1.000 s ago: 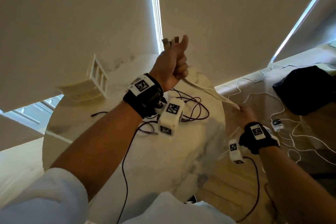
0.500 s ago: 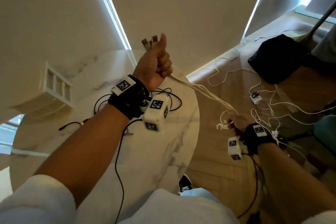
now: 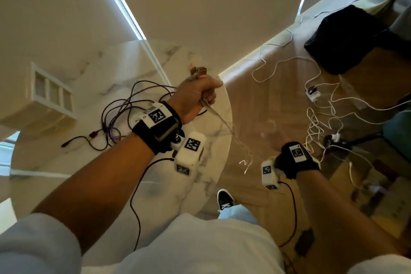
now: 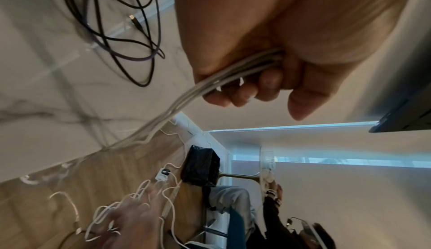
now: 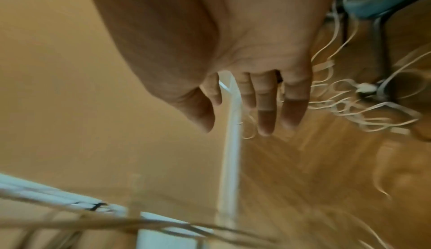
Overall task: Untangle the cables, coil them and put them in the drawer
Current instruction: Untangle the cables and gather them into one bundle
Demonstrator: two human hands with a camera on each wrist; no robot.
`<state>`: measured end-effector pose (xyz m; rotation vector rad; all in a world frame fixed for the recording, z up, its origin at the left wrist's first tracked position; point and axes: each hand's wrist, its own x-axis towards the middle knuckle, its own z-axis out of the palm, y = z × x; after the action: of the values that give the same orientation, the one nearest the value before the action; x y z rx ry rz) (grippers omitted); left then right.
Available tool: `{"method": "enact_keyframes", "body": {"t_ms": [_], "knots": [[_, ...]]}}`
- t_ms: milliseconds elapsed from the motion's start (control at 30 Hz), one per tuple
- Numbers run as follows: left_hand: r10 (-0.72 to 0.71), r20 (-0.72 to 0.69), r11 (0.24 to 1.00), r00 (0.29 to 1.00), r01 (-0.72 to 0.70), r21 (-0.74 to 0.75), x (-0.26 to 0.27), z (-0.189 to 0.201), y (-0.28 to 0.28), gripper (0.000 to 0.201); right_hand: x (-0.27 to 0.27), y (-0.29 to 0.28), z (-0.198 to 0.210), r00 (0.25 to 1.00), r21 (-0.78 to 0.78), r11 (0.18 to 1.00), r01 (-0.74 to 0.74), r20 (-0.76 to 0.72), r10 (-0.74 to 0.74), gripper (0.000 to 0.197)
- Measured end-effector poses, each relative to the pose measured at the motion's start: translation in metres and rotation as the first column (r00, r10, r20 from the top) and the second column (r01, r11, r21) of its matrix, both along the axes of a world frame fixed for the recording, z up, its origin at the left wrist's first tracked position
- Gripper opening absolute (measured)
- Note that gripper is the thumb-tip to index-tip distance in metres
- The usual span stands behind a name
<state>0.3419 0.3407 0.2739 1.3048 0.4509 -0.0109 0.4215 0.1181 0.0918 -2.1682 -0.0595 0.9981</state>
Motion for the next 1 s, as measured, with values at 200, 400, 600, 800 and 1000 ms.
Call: {"method": "enact_keyframes", "body": {"t_ms": [200, 400, 600, 800, 1000], "knots": [[-0.052, -0.096, 0.996, 0.994, 0.058, 0.068, -0.017, -0.019, -0.005, 0.054, -0.008, 0.057, 0.112, 0.981, 0.505, 0.843, -0.185, 0.139, 0.132, 0.028], [-0.084, -0.131, 0.966, 0.988, 0.113, 0.234, -0.039, -0.017, 0.001, 0.018, -0.046, 0.1, 0.181, 0.82, 0.481, 0.689, -0.542, 0.482, 0.308, 0.044], [0.072, -0.16, 0.981, 0.984, -0.041, 0.19, -0.052, -0.013, 0.018, 0.024, -0.059, 0.144, 0.187, 0.631, 0.274, 0.671, -0.689, 0.684, 0.368, 0.019], [0.217, -0.134, 0.959, 0.967, -0.186, 0.215, -0.065, -0.022, 0.045, 0.028, -0.074, 0.168, 0.186, 0.625, 0.338, 0.608, -0.718, 0.698, 0.35, 0.035], [0.39, -0.012, 0.919, 0.921, -0.39, -0.05, -0.102, 0.001, 0.101, 0.029, -0.105, 0.208, 0.176, 0.816, 0.561, 0.613, -0.557, 0.232, 0.529, 0.05]]}}
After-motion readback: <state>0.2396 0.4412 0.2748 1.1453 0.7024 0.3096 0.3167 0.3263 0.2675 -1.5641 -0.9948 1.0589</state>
